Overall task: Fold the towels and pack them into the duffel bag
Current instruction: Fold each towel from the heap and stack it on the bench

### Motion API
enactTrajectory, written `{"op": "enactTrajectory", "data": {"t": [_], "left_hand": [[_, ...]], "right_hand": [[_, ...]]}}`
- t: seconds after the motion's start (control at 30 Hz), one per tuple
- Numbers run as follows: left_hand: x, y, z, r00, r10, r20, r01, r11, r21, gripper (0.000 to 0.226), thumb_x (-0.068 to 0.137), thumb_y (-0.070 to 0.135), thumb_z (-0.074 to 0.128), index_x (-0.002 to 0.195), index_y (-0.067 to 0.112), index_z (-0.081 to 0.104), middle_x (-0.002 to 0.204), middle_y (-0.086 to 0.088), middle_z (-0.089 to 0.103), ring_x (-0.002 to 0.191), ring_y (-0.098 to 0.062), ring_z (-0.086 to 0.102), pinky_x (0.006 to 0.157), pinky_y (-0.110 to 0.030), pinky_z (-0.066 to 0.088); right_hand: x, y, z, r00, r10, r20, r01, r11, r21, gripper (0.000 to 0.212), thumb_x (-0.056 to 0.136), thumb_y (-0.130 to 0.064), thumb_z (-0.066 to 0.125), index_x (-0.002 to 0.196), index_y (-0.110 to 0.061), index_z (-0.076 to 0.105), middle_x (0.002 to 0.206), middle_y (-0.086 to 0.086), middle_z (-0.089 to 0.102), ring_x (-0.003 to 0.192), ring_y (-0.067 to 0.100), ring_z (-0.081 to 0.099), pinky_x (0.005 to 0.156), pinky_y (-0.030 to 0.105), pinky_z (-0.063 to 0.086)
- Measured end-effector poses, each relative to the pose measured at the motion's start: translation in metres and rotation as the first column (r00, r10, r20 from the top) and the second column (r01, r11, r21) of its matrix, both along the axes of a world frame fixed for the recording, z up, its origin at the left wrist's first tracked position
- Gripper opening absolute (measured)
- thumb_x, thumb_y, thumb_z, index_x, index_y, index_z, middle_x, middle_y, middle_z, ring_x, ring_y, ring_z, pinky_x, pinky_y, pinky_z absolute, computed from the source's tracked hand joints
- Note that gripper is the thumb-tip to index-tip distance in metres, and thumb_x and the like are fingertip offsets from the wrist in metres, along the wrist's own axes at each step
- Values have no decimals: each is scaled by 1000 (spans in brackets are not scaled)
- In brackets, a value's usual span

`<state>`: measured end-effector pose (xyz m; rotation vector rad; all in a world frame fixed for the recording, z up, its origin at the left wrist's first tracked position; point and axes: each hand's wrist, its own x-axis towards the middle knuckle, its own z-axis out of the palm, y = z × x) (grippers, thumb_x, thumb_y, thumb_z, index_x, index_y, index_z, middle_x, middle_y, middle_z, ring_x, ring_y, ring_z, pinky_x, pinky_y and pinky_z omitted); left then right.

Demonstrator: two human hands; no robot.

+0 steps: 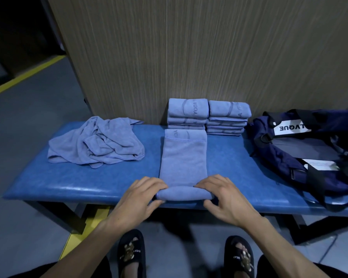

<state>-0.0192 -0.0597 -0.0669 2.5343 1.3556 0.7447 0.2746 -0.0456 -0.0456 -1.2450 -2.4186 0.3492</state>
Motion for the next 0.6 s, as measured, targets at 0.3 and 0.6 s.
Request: {"op": "enactTrajectory", "data": {"t": [0.3,0.6], "left_hand": [[3,-2,9,987,2,161,22,989,-146,15,97,43,60,105,30,61,108,24,57,107,-8,51,92,-25,43],[9,7,7,940,237,247,-148,932,-331,21,99,47,56,83,33,55,85,20,57,87,-6,51,75,-17,37]], "right_hand": [[8,2,3,984,-7,-180,-32,977,-211,19,84,-23,59,100,-26,69,112,-18,60,104,7,61,88,26,49],[7,9,1,923,-262,-282,142,913,-381,33,92,-45,62,124,-36,64,86,-11,72,85,5,64,81,27,49]]}}
